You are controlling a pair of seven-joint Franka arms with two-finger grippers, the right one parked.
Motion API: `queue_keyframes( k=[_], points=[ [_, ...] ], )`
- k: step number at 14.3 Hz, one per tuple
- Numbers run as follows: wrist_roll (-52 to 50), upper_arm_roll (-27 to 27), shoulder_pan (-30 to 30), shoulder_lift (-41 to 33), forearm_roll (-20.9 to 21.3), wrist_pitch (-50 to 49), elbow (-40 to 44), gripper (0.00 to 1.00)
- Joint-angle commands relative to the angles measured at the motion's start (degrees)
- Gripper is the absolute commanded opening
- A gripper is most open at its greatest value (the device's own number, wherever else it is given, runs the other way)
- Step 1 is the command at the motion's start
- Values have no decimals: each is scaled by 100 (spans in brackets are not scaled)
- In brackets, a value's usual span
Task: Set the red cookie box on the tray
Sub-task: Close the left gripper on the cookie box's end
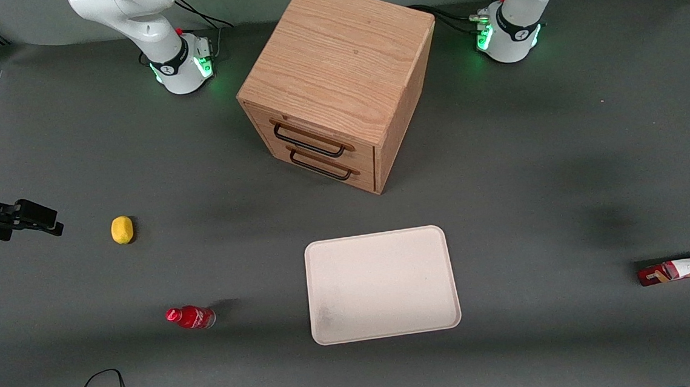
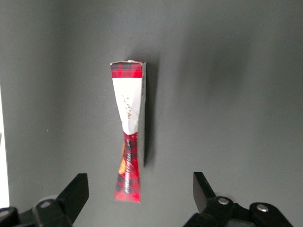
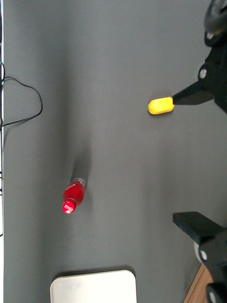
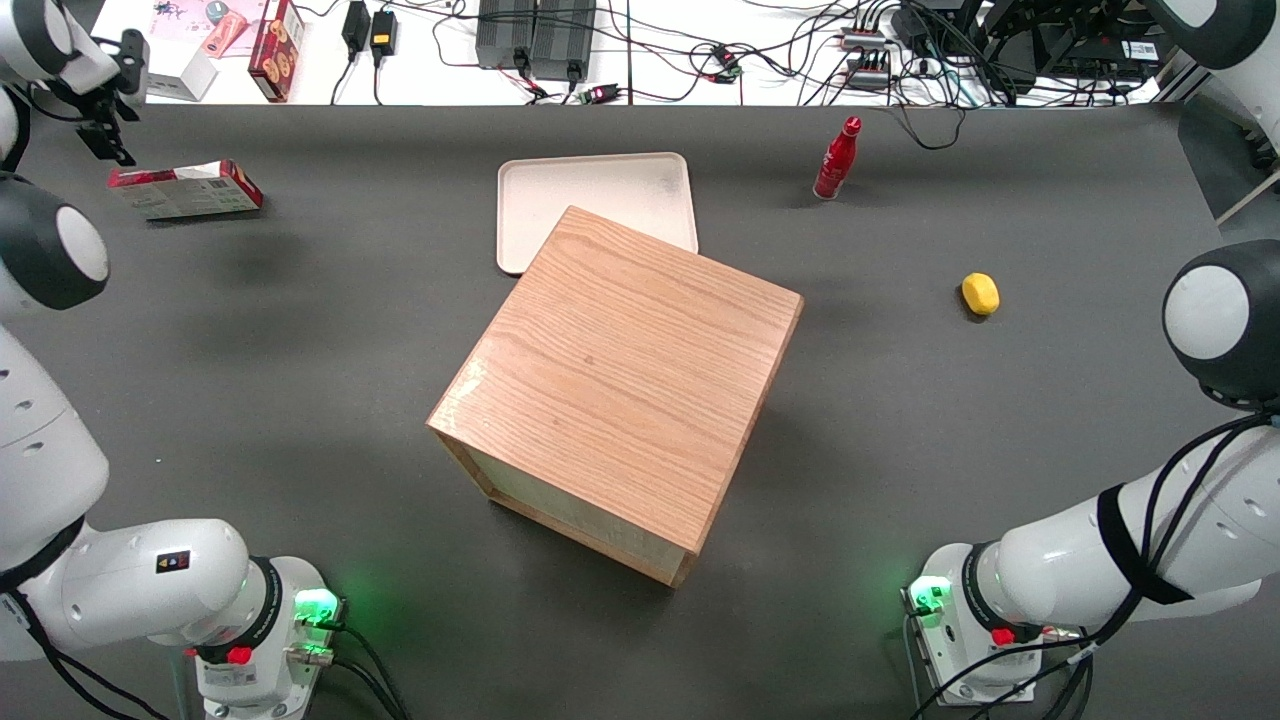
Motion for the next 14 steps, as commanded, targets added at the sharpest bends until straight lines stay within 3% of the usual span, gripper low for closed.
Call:
queue_keyframes(
  k=[1,7,9,10,13,14],
  points=[
    [347,-3,-2,511,-103,348,377,98],
    [374,-12,165,1109,-279,850,333,96],
    [374,-3,165,1162,-401,1043,298,86],
    [374,-3,165,1189,-454,1148,289,74],
    [365,-3,156,1215,-463,1220,289,0],
    [348,-3,148,1215,-463,1228,298,0]
  ],
)
